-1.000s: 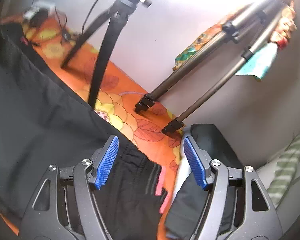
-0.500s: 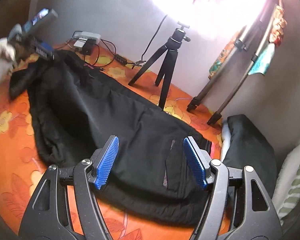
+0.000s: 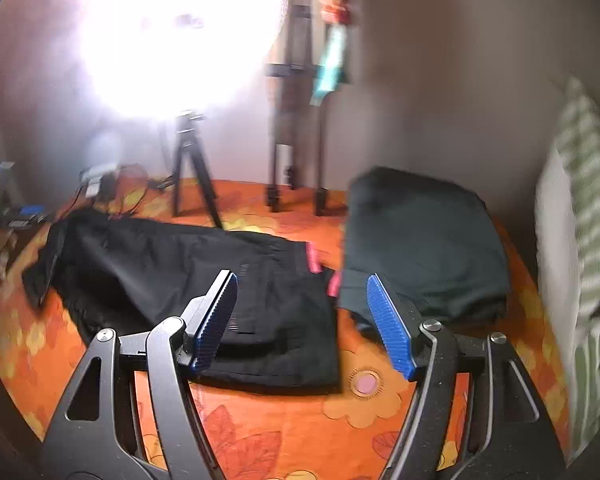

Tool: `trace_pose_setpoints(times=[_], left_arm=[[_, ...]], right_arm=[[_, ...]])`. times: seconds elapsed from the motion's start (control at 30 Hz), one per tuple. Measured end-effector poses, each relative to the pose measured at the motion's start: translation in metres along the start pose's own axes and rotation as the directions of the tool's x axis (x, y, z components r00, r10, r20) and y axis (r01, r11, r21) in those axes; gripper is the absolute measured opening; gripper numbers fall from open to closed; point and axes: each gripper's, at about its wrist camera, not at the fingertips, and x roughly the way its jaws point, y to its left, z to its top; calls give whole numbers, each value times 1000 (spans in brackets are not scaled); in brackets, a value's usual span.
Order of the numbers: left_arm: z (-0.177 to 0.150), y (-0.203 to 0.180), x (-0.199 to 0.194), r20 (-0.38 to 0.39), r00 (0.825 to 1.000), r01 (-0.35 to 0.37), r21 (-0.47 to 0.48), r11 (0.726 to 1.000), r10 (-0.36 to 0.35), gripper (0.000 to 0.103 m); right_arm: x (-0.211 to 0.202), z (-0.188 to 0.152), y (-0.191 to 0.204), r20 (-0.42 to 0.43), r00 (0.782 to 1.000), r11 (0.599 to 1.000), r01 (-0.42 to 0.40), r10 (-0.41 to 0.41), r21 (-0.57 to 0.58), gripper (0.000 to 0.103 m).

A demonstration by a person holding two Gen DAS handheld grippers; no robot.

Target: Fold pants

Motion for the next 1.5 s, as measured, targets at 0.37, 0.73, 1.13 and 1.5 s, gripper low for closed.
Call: trace_pose_setpoints(times=[0.37, 0.73, 1.13, 1.5], left_arm=[[-83, -12, -67, 17, 999, 41, 68, 997, -42, 68], [-147, -63, -58, -21, 1000, 26, 162, 986, -23, 68], [-146, -81, -14, 0, 991, -128, 269, 955, 133, 68], [-119, -42, -10, 24, 990, -144, 185, 972, 142, 6]], right_arm=[[37, -15, 24, -115, 985, 989, -138, 130, -62, 69], [55, -53, 155, -259, 921, 878, -365, 292, -310, 69], [96, -82, 246, -325, 894, 790, -431, 309, -436, 69], [127, -94, 262, -365, 888, 769, -435, 281, -468, 51]])
